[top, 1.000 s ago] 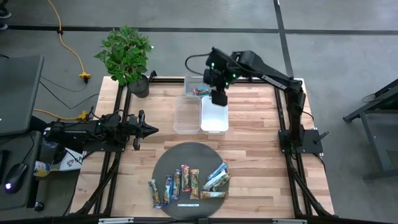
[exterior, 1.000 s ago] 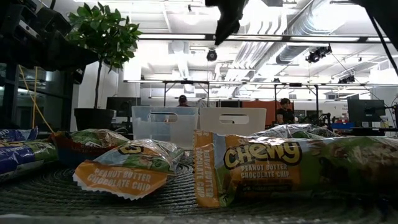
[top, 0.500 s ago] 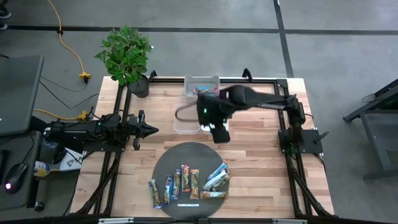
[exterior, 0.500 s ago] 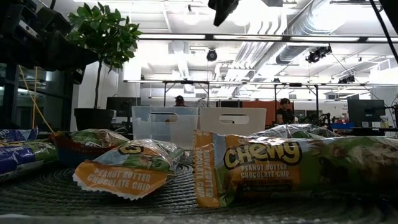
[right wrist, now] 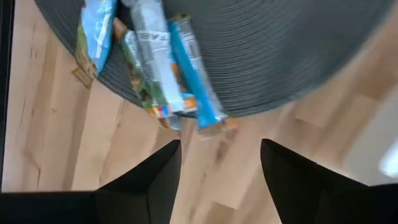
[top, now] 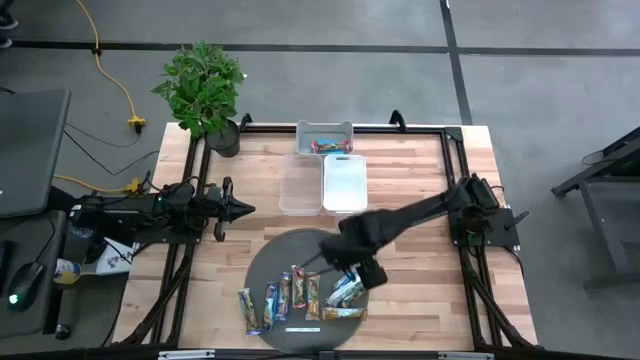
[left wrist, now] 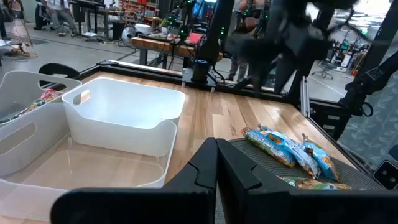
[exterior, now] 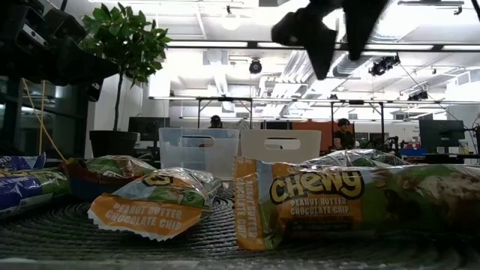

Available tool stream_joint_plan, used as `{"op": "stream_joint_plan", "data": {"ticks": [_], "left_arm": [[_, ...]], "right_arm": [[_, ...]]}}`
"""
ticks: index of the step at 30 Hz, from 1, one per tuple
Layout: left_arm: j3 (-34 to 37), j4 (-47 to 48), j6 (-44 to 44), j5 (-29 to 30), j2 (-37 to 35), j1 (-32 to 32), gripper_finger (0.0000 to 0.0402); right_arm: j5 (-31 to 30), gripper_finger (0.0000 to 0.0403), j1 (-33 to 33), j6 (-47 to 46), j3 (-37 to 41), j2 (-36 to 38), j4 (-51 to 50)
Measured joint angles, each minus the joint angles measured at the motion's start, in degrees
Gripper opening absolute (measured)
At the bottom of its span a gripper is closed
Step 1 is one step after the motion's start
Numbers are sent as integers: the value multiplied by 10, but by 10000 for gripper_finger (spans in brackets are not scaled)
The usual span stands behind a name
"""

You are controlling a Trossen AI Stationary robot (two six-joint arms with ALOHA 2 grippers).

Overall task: Pick and place Granola Bars by type
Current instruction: Put the yellow granola bar into the transparent bin

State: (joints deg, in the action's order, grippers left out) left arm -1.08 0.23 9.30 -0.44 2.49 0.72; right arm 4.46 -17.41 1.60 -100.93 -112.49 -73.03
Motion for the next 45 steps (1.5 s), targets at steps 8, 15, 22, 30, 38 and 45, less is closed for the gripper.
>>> {"op": "stream_joint_plan", "data": {"ticks": [8, 15, 22, 30, 38, 45], "left_arm": [[0, 0, 0, 0, 0, 0, 0], [0, 0, 0, 0, 0, 0, 0], [0, 0, 0, 0, 0, 0, 0], [0, 0, 0, 0, 0, 0, 0], [0, 0, 0, 0, 0, 0, 0], [0, 0, 0, 0, 0, 0, 0]], "right_arm": [[3, 206, -50, -56, 78, 0, 123], [-3, 206, -70, -92, 118, 0, 214], [-21, 206, -78, -92, 140, 0, 260], [-33, 206, -78, -75, 156, 0, 281], [-37, 206, -77, -54, 156, -1, 298], [-36, 206, -77, -52, 156, -12, 307]]}}
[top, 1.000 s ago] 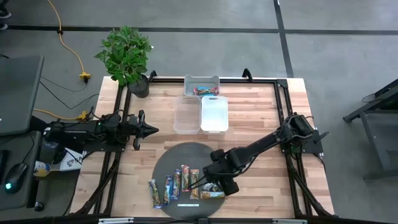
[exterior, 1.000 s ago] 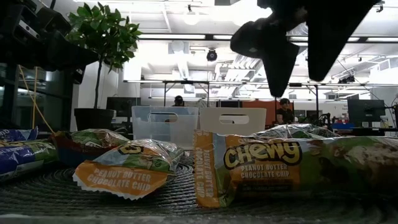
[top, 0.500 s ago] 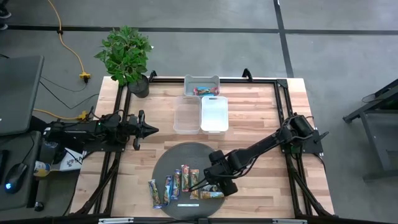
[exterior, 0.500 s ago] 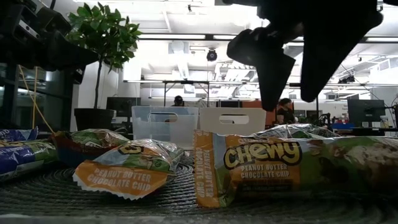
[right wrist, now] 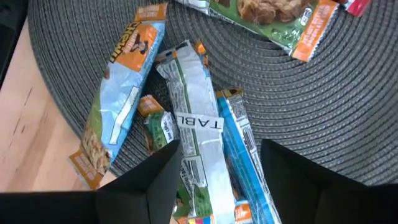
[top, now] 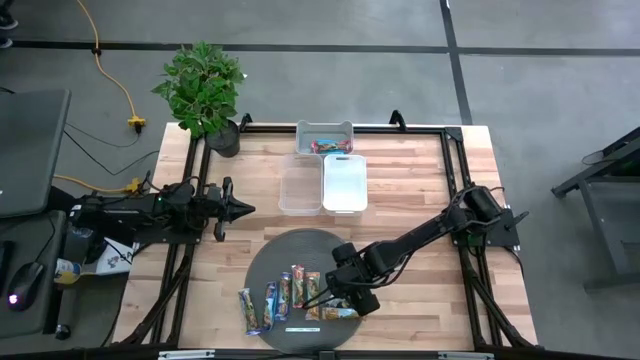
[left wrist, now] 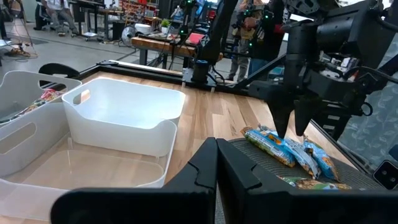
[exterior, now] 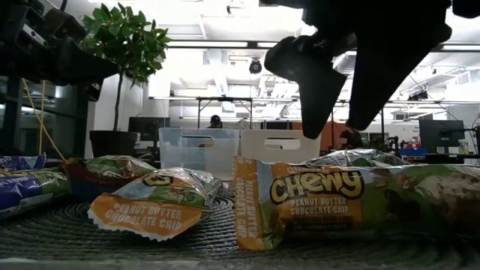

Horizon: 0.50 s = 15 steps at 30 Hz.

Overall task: Pick and place Granola Bars by type
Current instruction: Put the yellow granola bar into the transparent bin

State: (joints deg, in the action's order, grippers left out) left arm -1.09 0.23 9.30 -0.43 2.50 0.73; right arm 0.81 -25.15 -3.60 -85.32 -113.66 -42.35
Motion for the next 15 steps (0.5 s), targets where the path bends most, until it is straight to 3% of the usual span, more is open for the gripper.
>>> {"op": "stream_joint_plan", "data": {"ticks": [15], "left_arm": [[0, 0, 0, 0, 0, 0, 0]], "right_arm": [[25, 206, -4, 7, 0, -19, 9]]}}
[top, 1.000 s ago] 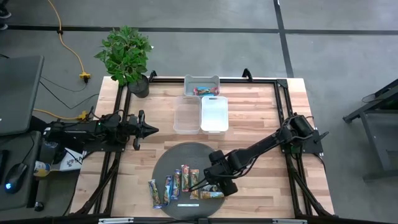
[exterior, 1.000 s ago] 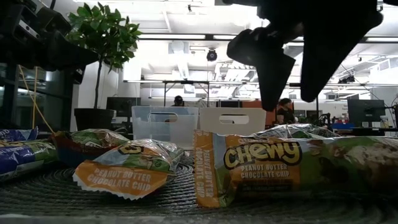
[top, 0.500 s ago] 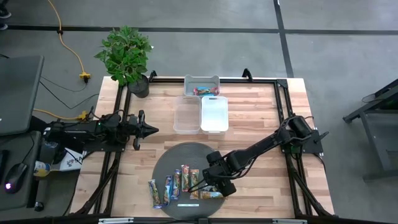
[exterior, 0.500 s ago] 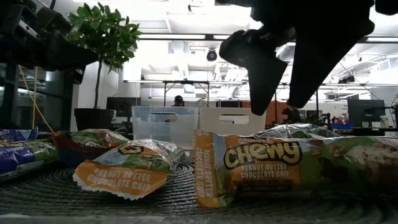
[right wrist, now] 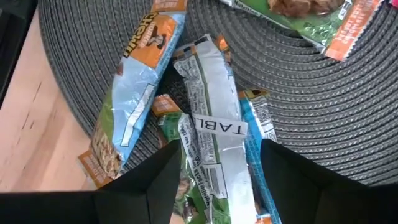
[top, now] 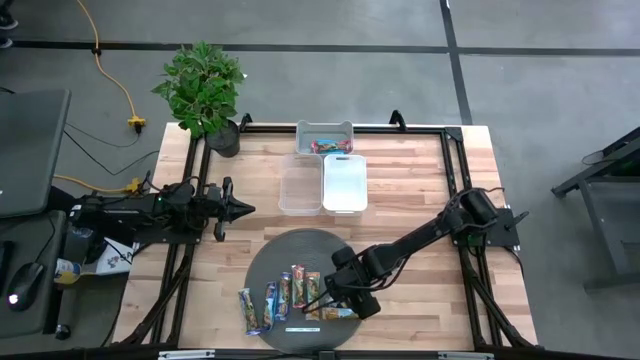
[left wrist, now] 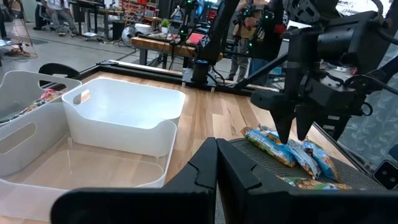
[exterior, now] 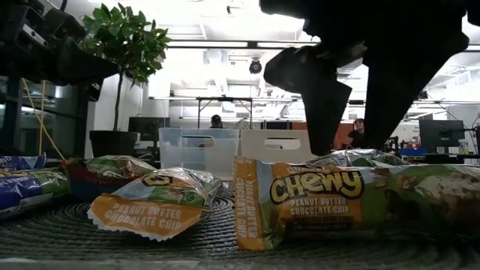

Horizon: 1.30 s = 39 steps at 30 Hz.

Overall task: Pick and place Granola Bars by type
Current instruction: Put the yellow granola bar into the transparent bin

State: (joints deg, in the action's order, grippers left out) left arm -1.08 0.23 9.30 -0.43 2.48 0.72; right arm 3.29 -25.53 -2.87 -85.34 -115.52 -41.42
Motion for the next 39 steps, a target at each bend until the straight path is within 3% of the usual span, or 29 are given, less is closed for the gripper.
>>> {"op": "stream_joint_plan", "data": {"ticks": [7, 15, 20, 39], "left_arm": [[0, 0, 0, 0, 0, 0, 0], [0, 0, 0, 0, 0, 0, 0], [0, 0, 0, 0, 0, 0, 0], [0, 0, 0, 0, 0, 0, 0]], "right_arm": [[-18, 203, 0, 4, 0, 0, 0], [11, 168, -3, 16, 0, 0, 0], [-3, 153, -9, 29, 0, 0, 0], [-13, 140, -8, 13, -1, -29, 3]]}}
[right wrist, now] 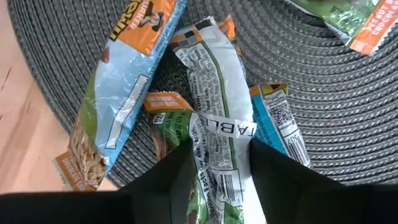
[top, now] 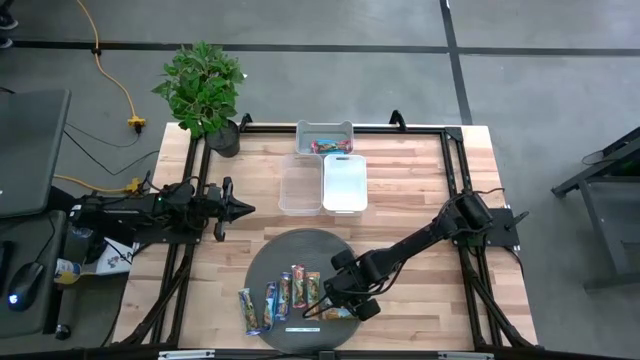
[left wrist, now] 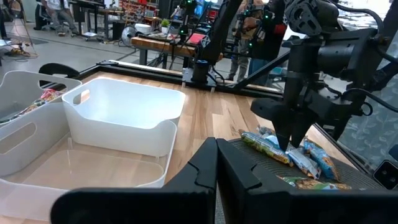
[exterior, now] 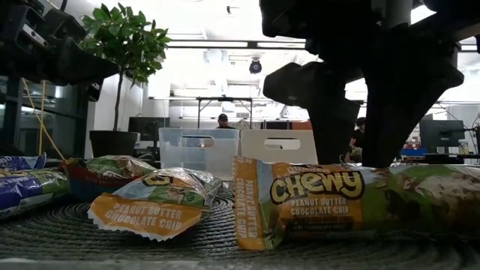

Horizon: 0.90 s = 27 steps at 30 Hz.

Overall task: Pick and place Granola Bars by type
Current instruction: Put the yellow granola bar into the transparent bin

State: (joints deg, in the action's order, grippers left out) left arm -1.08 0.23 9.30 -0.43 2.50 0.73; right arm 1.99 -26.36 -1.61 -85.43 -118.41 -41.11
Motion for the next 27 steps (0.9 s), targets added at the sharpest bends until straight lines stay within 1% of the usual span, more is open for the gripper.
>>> {"op": "stream_joint_plan", "data": {"ticks": [27], "left_arm": [[0, 0, 0, 0, 0, 0, 0]], "right_arm": [[-1, 73, 1, 1, -13, -1, -2]]}}
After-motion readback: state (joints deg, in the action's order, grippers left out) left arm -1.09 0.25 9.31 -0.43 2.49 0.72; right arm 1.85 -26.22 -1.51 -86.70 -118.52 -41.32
